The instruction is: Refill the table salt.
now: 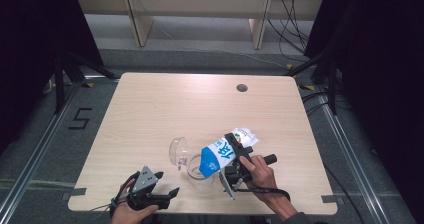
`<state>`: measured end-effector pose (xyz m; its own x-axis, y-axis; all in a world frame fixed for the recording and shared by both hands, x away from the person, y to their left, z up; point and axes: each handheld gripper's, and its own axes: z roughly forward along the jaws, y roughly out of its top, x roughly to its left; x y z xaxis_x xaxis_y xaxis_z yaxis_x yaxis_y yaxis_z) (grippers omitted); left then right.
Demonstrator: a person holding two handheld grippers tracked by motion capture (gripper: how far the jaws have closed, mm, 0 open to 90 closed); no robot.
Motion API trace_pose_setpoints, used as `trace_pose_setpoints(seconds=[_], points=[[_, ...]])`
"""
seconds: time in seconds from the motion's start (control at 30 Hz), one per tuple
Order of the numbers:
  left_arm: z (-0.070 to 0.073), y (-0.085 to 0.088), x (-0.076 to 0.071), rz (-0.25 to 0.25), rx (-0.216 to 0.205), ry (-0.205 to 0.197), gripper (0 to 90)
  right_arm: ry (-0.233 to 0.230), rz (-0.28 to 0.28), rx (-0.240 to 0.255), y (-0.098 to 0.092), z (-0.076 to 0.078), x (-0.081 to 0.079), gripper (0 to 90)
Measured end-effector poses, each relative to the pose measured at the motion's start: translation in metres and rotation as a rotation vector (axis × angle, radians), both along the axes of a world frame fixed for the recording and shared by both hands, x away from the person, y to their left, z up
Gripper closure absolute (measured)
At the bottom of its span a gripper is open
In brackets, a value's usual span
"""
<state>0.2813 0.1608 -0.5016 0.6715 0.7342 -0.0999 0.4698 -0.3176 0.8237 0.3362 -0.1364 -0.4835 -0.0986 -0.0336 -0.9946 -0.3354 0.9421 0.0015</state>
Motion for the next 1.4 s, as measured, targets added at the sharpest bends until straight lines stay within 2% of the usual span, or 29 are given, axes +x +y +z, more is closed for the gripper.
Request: trace_pose_setpoints(seconds=[0.3, 0.37, 0.4, 0.43, 0.67, 0.7, 0.77, 0.87, 0.9, 1.07, 1.1, 1.13, 1.2, 1.33, 1.37, 1.4], points=[[0.0001, -0.0002, -0.0003, 0.002, 0.000, 0.000, 22.6, -0.010, -0.005, -0.010, -0.0001, 0.0005, -0.0006, 48.5], [0.0000, -0.0003, -0.0003, 0.002, 0.000, -0.001, 22.6, -0.019, -0.005, -0.024, 0.0003, 0.0012, -0.0009, 48.7], [0.0000, -0.0003, -0.0003, 0.002, 0.000, -0.001, 22.6, -0.030, 0.006, -0.052, 0.0008, 0.0034, -0.0004, 48.7], [0.0001, -0.0003, -0.0003, 0.002, 0.000, -0.001, 22.6, -0.019, -0.009, -0.025, 0.0001, 0.0012, -0.0012, 48.8], [0.0001, -0.0001, 0.0000, 0.000, 0.002, 0.000, 22.6, -0.019, -0.004, -0.026, 0.0000, -0.0002, -0.0005, 48.8], [0.0001, -0.0001, 0.0000, 0.000, 0.000, 0.000, 22.6, -0.022, -0.003, -0.030, 0.0001, -0.0001, -0.0005, 48.8], [0.0001, -0.0001, -0.0002, 0.002, 0.000, 0.000, 22.6, -0.045, 0.019, -0.067, 0.0011, 0.0024, 0.0006, 48.8], [0.0001, 0.0001, -0.0001, 0.001, 0.000, 0.000, 22.6, -0.050, 0.023, -0.068, 0.0011, 0.0018, 0.0009, 48.8], [0.0001, -0.0001, -0.0001, 0.001, 0.000, 0.000, 22.6, -0.066, 0.051, -0.093, 0.0019, 0.0039, 0.0023, 48.8], [0.0001, -0.0001, 0.0000, 0.000, 0.000, 0.000, 22.6, -0.065, 0.042, -0.110, 0.0019, 0.0043, 0.0018, 48.8], [0.0001, -0.0001, 0.0000, 0.000, 0.001, 0.000, 22.6, -0.027, 0.000, -0.037, -0.0001, -0.0015, -0.0002, 48.8], [0.0001, -0.0001, 0.0000, 0.000, 0.001, 0.000, 22.6, -0.027, 0.014, -0.051, 0.0001, -0.0003, 0.0009, 48.8], [0.0001, -0.0002, 0.0000, 0.000, 0.000, -0.001, 22.6, -0.026, 0.005, -0.062, 0.0001, 0.0006, 0.0003, 48.8], [0.0001, -0.0001, 0.0000, -0.001, 0.001, 0.000, 22.6, -0.045, 0.018, -0.062, -0.0006, 0.0001, 0.0011, 49.0], [0.0001, -0.0001, 0.0000, -0.001, 0.001, 0.000, 22.7, -0.054, 0.028, -0.080, -0.0002, 0.0015, 0.0015, 49.0], [0.0001, -0.0001, 0.0000, 0.000, 0.001, -0.001, 22.6, -0.046, 0.020, -0.063, -0.0007, 0.0003, 0.0012, 49.1]])
